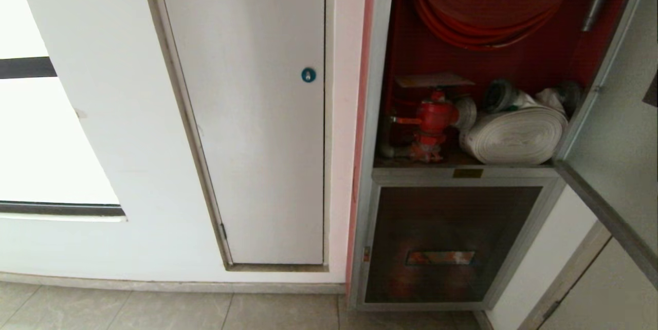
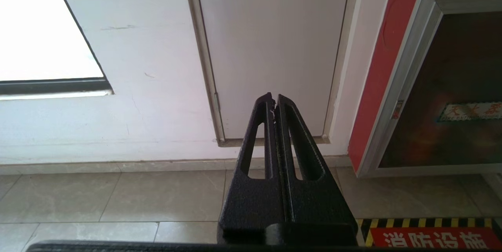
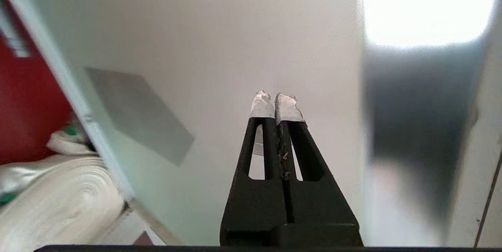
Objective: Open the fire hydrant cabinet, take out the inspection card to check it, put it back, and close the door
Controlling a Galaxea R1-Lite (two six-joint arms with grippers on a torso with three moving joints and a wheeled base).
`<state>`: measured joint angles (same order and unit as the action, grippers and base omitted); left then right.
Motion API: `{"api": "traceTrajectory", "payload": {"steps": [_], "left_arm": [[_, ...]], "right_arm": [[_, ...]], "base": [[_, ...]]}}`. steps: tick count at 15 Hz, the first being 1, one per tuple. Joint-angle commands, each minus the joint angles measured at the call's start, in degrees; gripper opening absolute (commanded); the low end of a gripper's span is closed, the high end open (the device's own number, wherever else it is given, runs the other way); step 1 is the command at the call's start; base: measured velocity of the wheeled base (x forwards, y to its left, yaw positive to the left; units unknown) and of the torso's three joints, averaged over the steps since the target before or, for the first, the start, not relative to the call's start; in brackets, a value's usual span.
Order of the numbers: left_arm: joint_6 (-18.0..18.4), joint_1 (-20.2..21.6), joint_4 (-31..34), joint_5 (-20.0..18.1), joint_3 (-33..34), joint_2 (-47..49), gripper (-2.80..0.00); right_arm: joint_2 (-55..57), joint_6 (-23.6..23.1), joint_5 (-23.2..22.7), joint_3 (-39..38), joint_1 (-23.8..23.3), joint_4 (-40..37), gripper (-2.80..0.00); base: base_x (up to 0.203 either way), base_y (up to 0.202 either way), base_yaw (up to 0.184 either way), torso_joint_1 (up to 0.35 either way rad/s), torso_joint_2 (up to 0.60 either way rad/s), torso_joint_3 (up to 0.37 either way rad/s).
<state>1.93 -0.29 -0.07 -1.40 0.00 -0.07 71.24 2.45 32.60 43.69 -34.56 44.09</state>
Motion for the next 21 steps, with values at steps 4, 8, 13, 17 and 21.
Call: {"api": "traceTrajectory", "payload": {"steps": [4, 8, 13, 17, 21], "left_arm": [[0.0, 0.0, 0.0, 0.0, 0.1, 0.1, -2.8], [0.0, 0.0, 0.0, 0.0, 0.1, 0.1, -2.8], [0.0, 0.0, 0.0, 0.0, 0.1, 0.1, -2.8], [0.0, 0.0, 0.0, 0.0, 0.1, 0.1, -2.8], [0.0, 0.0, 0.0, 0.0, 0.1, 0.1, -2.8]], "right_arm": [[2.7, 2.6, -4.9, 0.4, -5.7, -1.0, -2.8], [4.5, 2.6, -5.9, 0.7, -7.1, -0.8, -2.8], [5.9, 4.6, -7.8, -0.7, -7.2, -0.6, -2.8], [4.9, 4.6, -10.8, -2.4, -3.2, -0.5, -2.8], [3.3, 2.7, -12.2, -5.1, 7.1, -0.6, -2.8]], "base": [[0.0, 0.0, 0.0, 0.0, 0.0, 0.0], [0.0, 0.0, 0.0, 0.0, 0.0, 0.0], [0.0, 0.0, 0.0, 0.0, 0.0, 0.0], [0.0, 0.0, 0.0, 0.0, 0.0, 0.0], [0.0, 0.0, 0.0, 0.0, 0.0, 0.0]]}}
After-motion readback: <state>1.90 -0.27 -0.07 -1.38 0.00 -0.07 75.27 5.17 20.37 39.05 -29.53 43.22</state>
